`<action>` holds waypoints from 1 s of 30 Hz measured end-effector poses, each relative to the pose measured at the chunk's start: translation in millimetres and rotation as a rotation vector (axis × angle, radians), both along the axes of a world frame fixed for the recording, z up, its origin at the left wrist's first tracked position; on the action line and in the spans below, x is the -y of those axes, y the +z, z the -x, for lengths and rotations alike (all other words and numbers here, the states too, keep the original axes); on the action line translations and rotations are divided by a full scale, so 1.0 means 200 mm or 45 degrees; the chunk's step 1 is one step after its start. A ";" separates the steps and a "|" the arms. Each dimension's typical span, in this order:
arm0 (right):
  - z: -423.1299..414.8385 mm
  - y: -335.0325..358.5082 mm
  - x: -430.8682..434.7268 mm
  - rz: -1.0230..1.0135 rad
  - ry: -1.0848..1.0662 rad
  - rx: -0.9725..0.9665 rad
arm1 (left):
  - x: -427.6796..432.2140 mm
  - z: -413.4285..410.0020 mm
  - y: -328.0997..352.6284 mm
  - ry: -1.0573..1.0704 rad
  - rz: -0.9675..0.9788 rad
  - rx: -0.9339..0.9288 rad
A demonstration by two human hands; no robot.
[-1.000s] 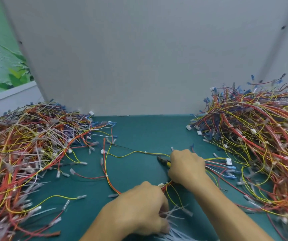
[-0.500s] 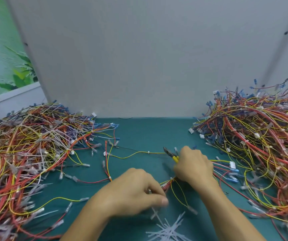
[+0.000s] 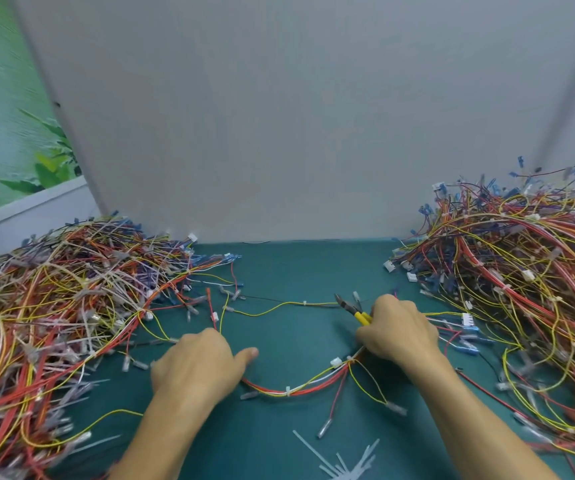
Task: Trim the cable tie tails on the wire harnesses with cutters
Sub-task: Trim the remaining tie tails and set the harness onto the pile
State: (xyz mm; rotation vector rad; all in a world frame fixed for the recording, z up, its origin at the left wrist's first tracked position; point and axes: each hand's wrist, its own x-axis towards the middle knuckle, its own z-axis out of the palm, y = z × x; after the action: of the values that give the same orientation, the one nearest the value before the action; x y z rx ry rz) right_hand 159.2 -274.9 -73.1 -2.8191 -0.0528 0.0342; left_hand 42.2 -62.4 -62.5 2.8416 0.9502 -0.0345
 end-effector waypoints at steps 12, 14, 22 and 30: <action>0.00 -0.03 0.00 0.206 -0.001 0.091 | 0.04 -0.01 -0.02 -0.057 0.143 0.051; 0.00 -0.02 0.01 0.122 -0.015 0.031 | 0.02 -0.01 -0.02 -0.062 0.243 0.220; -0.05 0.14 0.07 -1.183 -0.051 0.265 | 0.03 -0.07 0.08 -0.089 1.166 1.014; -0.01 0.23 0.02 -1.864 0.029 0.156 | 0.08 -0.21 0.19 -0.103 1.366 1.170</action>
State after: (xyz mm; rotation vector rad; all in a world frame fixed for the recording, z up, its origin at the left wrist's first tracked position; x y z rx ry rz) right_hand 160.4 -278.6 -27.8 -1.3538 -0.0883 -0.1231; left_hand 83.8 -77.6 -24.7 1.5869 0.3833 0.5259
